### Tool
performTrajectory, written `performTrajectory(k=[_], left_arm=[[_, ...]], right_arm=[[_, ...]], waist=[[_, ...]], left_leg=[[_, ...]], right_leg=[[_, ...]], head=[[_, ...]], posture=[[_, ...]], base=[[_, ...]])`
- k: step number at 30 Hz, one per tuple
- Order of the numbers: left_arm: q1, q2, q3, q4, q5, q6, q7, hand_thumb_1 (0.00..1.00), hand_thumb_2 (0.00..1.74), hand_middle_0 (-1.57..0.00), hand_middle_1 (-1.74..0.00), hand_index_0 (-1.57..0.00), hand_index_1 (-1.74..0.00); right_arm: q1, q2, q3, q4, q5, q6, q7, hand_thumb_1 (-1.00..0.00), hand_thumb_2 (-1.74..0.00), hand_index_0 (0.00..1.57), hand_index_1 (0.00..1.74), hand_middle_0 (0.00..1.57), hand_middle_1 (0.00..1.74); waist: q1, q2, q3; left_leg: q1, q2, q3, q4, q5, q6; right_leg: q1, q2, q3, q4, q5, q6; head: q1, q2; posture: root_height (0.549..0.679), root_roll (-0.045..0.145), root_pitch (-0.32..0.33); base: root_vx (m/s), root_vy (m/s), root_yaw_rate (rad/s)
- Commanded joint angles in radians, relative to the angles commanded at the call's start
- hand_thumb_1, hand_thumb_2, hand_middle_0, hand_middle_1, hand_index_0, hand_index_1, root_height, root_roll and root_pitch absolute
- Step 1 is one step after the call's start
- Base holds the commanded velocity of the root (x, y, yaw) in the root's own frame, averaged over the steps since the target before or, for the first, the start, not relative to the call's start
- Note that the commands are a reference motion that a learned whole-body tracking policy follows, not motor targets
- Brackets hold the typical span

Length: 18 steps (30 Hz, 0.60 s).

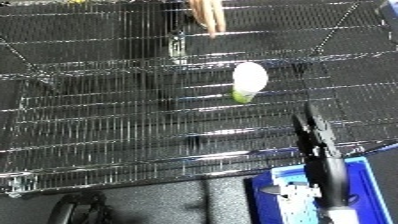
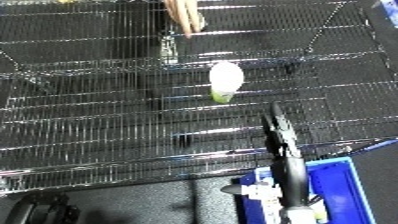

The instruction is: Pick up the object and place it into the box

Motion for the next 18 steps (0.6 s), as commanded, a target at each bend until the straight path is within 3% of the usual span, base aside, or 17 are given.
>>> performTrajectory(k=[5, 11, 18], left_arm=[[-0.051, 0.004, -0.008, -0.011, 0.006, 0.006, 0.000, 1.00, 1.74, -1.57, -1.74, -1.57, -1.74], [-0.079, 0.005, -0.022, -0.015, 0.017, 0.027, 0.003, 1.00, 1.74, -1.57, -1.74, -1.57, -1.74], [-0.089, 0.017, -0.030, -0.006, 0.023, 0.040, 0.013, 1.00, 1.74, -1.57, -1.74, -1.57, -1.74]], right_arm=[[-0.061, -0.015, -0.012, 0.051, 0.025, 0.023, -0.029, 0.00, 0.00, 0.00, 0.00, 0.00, 0.00], [-0.111, -0.030, -0.014, 0.095, 0.058, 0.050, -0.033, 0.00, 0.00, 0.00, 0.00, 0.00, 0.00], [-0.169, -0.053, -0.009, 0.136, 0.066, 0.077, -0.046, 0.00, 0.00, 0.00, 0.00, 0.00, 0.00]], waist=[[0.000, 0.006, 0.015], [0.000, 0.017, 0.016], [0.005, 0.029, 0.016]], left_leg=[[-0.032, -0.010, 0.000, 0.027, -0.009, 0.0039], [-0.078, -0.021, 0.006, 0.044, -0.015, 0.0085], [-0.130, -0.028, 0.011, 0.063, -0.021, 0.0125]], right_leg=[[-0.036, -0.0009, 0.004, 0.029, 0.000, 0.0018], [-0.089, -0.0015, 0.007, 0.046, 0.004, 0.0028], [-0.148, -0.0018, 0.008, 0.067, 0.008, 0.0014]], head=[[0.038, 0.012], [0.062, 0.056], [0.128, 0.187]], posture=[[0.648, 0.048, -0.045], [0.645, 0.047, -0.015], [0.642, 0.045, 0.018]], base=[[0.004, -0.006, -0.003], [0.004, -0.002, -0.012], [0.001, -0.013, 0.006]])
